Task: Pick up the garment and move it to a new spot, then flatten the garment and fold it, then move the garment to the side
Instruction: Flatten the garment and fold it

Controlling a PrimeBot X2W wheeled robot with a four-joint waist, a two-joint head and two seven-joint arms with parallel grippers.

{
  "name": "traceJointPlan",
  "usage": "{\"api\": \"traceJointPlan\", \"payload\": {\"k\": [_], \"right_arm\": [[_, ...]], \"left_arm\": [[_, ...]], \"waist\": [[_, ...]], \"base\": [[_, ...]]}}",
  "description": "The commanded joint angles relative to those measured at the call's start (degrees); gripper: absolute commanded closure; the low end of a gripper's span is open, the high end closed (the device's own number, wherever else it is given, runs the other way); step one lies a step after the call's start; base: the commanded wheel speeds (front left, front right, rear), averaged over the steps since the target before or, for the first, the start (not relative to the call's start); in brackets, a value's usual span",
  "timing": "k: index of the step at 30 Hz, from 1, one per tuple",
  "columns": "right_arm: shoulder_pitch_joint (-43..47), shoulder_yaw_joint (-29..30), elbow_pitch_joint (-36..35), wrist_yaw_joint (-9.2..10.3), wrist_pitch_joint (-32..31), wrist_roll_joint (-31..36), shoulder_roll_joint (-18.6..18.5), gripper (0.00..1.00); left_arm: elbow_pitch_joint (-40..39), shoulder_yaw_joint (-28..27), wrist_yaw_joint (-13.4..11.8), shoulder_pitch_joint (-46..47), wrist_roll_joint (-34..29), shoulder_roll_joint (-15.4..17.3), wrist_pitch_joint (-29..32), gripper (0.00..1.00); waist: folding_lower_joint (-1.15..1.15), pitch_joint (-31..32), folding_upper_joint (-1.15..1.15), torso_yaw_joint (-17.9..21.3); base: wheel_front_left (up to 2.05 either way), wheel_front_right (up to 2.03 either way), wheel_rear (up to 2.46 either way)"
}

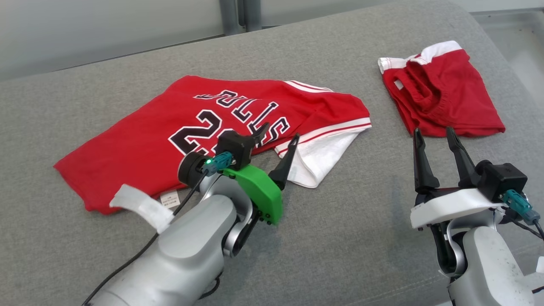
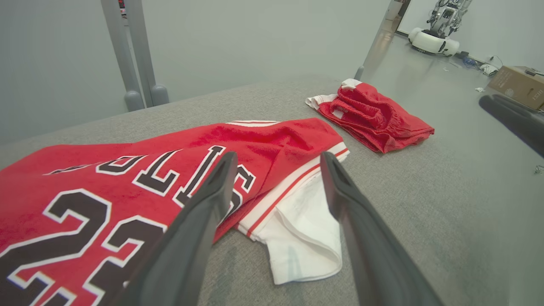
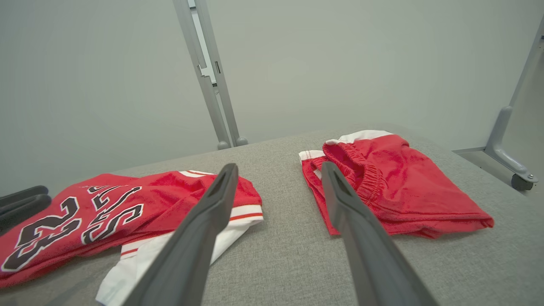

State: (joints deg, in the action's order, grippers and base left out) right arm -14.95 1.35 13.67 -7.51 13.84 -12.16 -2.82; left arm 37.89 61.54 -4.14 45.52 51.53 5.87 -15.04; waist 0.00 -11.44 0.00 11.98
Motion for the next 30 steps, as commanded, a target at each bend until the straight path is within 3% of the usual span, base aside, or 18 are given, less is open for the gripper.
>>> {"api": "traceJointPlan", "payload": {"k": [1,9,17,25,30], "right_arm": [[0.8,0.1,0.2,0.04,-0.3,0.5,-0.1,0.00],[1.9,-0.2,-0.1,0.04,-1.3,0.7,-0.2,0.00],[2.4,-0.3,-0.7,0.04,-2.0,0.9,-0.2,0.00],[2.9,-0.6,-1.2,0.04,-2.4,1.0,-0.2,0.00],[2.6,-1.2,-1.3,0.04,-2.6,1.0,-0.2,0.00]], "left_arm": [[-1.1,-1.6,-0.6,-2.5,-1.5,1.2,-0.1,0.00],[-6.5,-14.3,-2.0,-14.6,-5.6,6.2,-0.1,0.00],[-9.3,-25.0,-2.3,-22.2,-6.6,8.5,-0.1,0.00],[-6.6,-28.7,-1.8,-26.2,-3.8,9.9,0.3,0.00],[-4.6,-31.0,-0.9,-25.3,-0.7,9.0,0.7,0.00]], "waist": [[0.00,2.4,0.00,-4.1],[0.00,3.8,0.00,-8.1],[0.00,4.1,0.00,-10.0],[0.00,4.0,0.00,-10.5],[0.00,3.7,0.00,-9.8]], "base": [[0.00,0.00,0.00],[0.00,0.00,0.00],[0.00,0.00,0.00],[0.00,0.00,0.00],[0.00,0.00,0.00]]}}
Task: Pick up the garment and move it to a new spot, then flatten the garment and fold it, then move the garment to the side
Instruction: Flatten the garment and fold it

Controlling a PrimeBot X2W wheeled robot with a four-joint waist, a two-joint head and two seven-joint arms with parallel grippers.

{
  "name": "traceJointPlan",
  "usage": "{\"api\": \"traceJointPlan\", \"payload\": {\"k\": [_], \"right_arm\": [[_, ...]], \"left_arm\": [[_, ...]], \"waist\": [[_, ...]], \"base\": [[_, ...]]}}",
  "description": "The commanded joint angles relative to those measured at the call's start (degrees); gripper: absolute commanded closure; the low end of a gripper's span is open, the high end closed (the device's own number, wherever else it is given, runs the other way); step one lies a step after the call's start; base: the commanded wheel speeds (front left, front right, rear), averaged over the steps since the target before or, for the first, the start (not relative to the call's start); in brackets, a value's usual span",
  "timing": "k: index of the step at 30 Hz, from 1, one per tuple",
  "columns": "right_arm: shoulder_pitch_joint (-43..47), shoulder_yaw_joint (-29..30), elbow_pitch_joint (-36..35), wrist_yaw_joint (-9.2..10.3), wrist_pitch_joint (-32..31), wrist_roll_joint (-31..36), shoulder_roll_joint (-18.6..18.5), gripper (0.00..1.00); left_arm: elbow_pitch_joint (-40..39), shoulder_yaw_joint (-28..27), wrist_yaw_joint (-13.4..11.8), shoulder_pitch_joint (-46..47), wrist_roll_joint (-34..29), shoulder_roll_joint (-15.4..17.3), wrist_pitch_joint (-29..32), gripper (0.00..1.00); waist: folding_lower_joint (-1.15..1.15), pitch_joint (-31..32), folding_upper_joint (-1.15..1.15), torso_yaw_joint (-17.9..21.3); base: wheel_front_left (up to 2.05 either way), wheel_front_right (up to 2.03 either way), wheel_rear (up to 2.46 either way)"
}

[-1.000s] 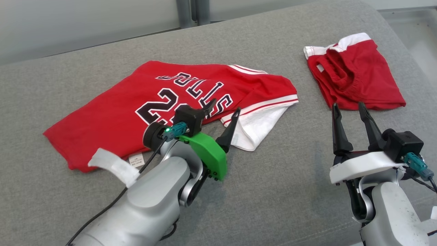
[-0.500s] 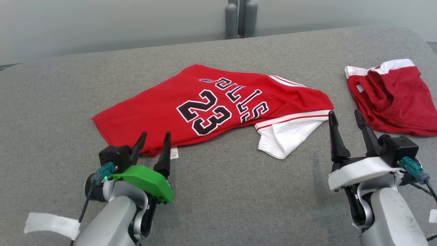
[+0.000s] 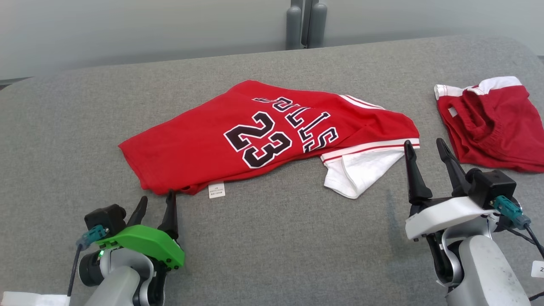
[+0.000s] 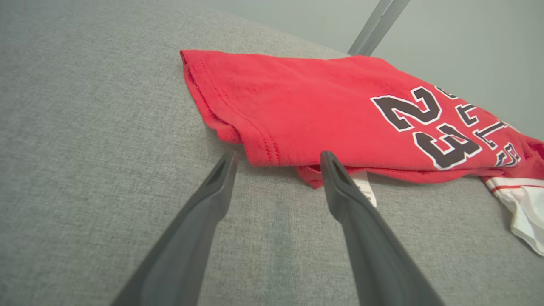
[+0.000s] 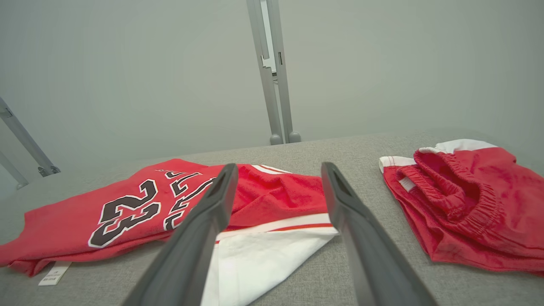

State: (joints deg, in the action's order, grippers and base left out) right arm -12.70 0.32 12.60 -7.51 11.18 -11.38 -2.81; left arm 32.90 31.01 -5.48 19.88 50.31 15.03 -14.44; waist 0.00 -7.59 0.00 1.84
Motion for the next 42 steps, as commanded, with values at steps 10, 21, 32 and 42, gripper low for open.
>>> {"api": "traceJointPlan", "payload": {"k": [10,21,32,42], "right_arm": [[-0.5,-0.3,-1.9,0.04,-1.3,1.6,-0.1,0.00],[-0.2,-0.2,-3.2,0.04,-1.9,2.1,-0.2,0.00],[-0.2,-0.1,-3.5,0.04,-0.9,1.1,-0.2,0.00],[0.5,0.2,-3.6,0.04,-0.6,0.6,-0.1,0.00]], "left_arm": [[8.6,-5.2,3.5,5.8,6.0,-1.0,0.4,0.00],[15.6,-5.9,5.9,9.9,7.5,-2.7,1.4,0.86],[9.9,-8.1,6.0,13.0,-0.5,-2.1,-0.8,1.00],[-2.9,-10.3,3.9,10.9,-11.7,-2.0,-0.7,1.00]], "waist": [[0.00,-3.1,0.00,3.2],[0.00,-3.8,0.00,4.3],[0.00,-1.9,0.00,4.3],[0.00,-0.6,0.00,4.9]], "base": [[0.00,0.00,0.00],[0.00,0.00,0.00],[0.00,0.00,0.00],[0.00,0.00,0.00]]}}
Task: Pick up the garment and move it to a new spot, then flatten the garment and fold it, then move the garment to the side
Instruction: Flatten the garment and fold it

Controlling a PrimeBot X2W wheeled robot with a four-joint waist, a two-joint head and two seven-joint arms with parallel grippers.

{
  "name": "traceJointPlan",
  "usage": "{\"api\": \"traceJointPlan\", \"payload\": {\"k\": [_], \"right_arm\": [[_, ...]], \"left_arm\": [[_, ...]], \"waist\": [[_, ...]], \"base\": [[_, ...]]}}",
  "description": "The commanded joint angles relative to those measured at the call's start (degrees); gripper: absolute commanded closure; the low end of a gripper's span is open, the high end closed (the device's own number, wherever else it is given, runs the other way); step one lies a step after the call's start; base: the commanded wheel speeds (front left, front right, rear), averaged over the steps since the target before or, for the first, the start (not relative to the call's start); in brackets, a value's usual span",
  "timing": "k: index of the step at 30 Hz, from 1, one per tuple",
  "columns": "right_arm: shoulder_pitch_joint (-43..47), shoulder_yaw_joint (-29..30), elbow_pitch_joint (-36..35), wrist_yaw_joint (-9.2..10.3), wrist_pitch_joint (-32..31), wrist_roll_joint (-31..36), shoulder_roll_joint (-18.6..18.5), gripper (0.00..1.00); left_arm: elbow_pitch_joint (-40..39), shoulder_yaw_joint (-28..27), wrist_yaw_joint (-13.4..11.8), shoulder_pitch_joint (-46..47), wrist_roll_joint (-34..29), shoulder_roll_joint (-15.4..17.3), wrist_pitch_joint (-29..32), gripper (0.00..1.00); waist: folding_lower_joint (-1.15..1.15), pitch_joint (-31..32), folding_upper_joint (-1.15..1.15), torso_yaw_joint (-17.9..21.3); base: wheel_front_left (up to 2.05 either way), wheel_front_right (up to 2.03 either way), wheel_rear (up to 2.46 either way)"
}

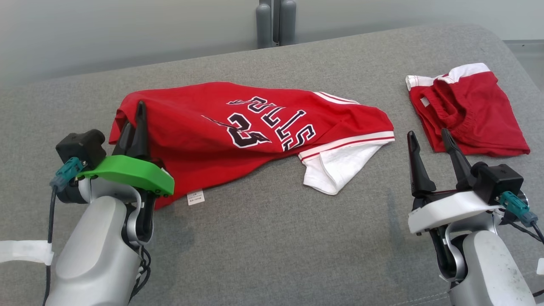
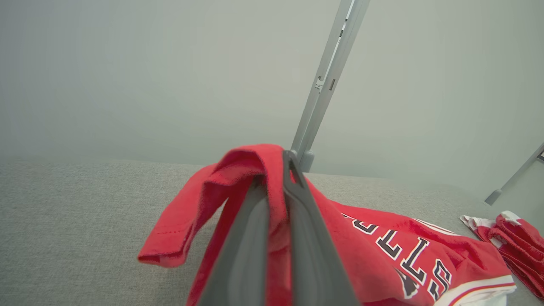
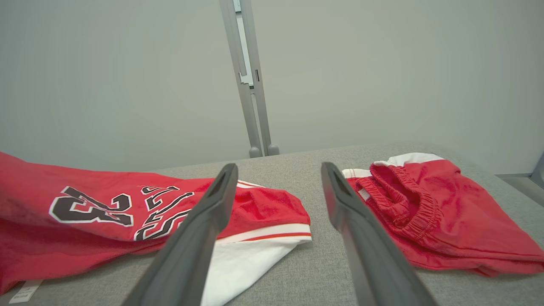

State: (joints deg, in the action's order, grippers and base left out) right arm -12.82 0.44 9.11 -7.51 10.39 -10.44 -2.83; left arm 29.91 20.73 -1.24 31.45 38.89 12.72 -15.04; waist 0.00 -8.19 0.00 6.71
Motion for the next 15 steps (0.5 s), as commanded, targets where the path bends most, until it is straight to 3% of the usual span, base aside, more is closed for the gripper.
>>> {"api": "traceJointPlan", "payload": {"k": [1,7,15], "right_arm": [[0.6,0.0,0.0,0.04,0.2,-0.4,-0.1,0.00],[-0.3,-0.3,-0.6,0.04,0.4,-0.6,-0.1,0.00],[-2.2,-1.7,-1.3,0.04,0.3,-0.7,-0.1,0.00]], "left_arm": [[-0.7,0.3,-0.5,-0.7,-1.3,0.7,-0.1,1.00],[-1.4,1.5,-0.9,2.1,-4.0,2.7,0.6,1.00],[4.2,1.1,-1.3,10.1,-6.2,5.7,0.9,1.00]], "waist": [[0.00,0.1,0.00,0.2],[0.00,-1.3,0.00,1.3],[0.00,-5.5,0.00,4.5]], "base": [[0.00,0.00,0.00],[0.00,0.00,0.00],[0.00,0.00,0.00]]}}
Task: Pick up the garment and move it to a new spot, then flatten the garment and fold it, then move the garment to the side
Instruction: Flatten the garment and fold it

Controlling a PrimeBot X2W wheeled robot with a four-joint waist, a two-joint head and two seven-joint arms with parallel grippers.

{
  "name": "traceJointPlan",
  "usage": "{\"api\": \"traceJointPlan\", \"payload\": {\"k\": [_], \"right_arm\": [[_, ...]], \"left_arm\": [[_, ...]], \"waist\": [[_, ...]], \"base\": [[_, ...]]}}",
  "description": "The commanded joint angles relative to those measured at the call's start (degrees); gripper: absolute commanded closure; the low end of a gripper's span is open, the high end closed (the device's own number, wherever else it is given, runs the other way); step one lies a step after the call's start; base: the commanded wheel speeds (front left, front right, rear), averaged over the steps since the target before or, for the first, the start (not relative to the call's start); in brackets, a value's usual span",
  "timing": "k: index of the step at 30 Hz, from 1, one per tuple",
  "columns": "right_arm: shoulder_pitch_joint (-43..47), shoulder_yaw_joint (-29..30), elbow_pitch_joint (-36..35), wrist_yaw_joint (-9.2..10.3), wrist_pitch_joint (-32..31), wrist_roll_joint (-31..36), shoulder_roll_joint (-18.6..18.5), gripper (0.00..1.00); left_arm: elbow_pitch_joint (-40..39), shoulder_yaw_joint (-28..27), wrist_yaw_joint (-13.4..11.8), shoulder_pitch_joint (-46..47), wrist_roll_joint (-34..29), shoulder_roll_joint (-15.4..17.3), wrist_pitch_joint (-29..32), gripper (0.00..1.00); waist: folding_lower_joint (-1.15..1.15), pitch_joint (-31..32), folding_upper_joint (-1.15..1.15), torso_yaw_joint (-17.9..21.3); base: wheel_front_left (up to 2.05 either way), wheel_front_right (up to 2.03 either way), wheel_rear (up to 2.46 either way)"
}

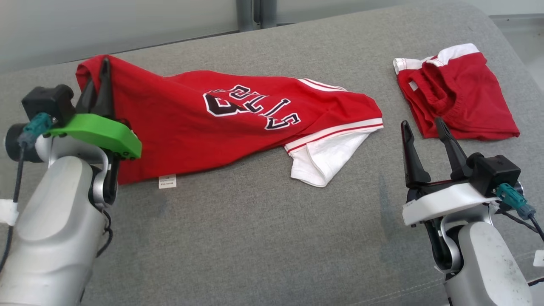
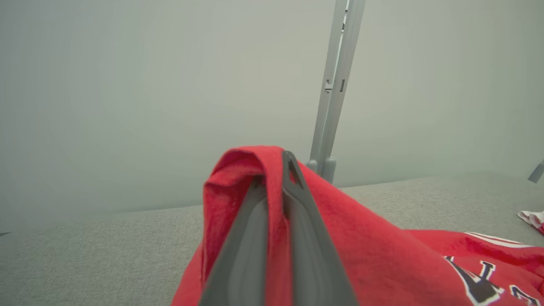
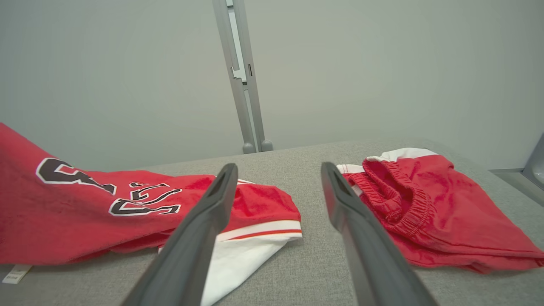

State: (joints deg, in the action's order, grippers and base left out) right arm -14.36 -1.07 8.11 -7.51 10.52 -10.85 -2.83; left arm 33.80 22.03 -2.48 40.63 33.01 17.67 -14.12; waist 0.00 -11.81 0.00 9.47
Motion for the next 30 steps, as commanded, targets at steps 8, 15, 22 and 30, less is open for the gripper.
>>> {"api": "traceJointPlan", "payload": {"k": [8,15,22,30], "right_arm": [[-2.7,-1.8,-1.1,0.04,0.8,-0.7,-0.1,0.00],[-3.5,-2.4,-1.2,0.04,1.4,-1.3,-0.1,0.00],[-4.2,-3.2,-0.8,0.04,2.3,-1.8,-0.1,0.00],[-4.4,-3.1,1.0,0.04,2.8,-1.8,-0.1,0.00]], "left_arm": [[10.8,-0.6,0.2,9.1,-1.8,3.0,0.0,1.00],[16.8,0.3,0.5,14.1,-4.2,3.9,-0.7,1.00],[20.7,1.6,0.7,18.2,-7.6,4.3,-1.1,1.00],[25.3,3.1,2.5,19.8,-9.0,2.3,-1.1,0.00]], "waist": [[0.00,-7.6,0.00,6.7],[0.00,-11.0,0.00,9.3],[0.00,-12.9,0.00,10.3],[0.00,-11.1,0.00,7.6]], "base": [[0.00,0.00,0.00],[0.00,0.00,0.00],[0.00,0.00,0.00],[0.00,0.00,0.00]]}}
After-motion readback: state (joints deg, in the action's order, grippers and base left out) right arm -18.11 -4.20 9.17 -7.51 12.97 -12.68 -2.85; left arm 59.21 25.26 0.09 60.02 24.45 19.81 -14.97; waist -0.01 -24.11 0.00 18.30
